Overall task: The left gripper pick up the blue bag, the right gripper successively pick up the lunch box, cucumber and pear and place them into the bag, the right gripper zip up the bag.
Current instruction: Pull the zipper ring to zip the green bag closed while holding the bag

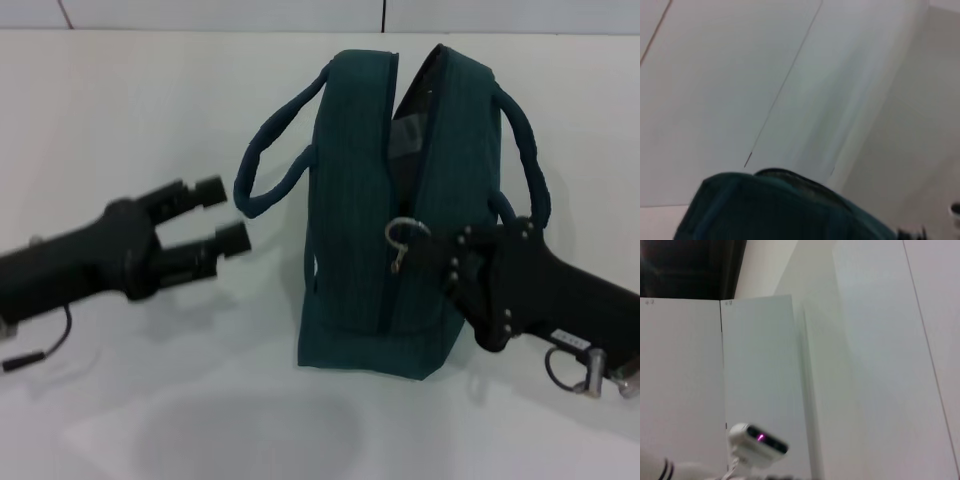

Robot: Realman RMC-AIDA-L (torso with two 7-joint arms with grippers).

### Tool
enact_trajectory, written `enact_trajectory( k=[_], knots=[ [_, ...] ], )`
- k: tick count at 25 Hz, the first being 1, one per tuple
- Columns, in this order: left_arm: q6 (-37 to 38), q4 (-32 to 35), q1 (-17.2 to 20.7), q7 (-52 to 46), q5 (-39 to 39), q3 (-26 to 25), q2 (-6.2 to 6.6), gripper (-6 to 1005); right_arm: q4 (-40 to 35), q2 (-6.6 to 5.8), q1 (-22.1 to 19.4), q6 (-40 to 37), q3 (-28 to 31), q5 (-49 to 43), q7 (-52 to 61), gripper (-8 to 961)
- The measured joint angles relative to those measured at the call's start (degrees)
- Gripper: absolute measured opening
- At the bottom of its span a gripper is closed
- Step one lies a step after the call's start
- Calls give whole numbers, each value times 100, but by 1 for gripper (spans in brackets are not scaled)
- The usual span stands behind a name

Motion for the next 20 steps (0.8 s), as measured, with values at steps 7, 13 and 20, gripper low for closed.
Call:
enact_trajectory(
  k=[7,13,20],
  knots=[
    [182,-652,141,1091,144,7,-17,891,-7,0,228,-5,180,107,-20,37],
    [187,-1049,124,1474,241,16,-29,891,-24,0,415,-5,275,307,9,39],
    [109,-1528,-57,1841,326,15,-44,891,-80,0,613,36,276,451,23,40]
  ],
)
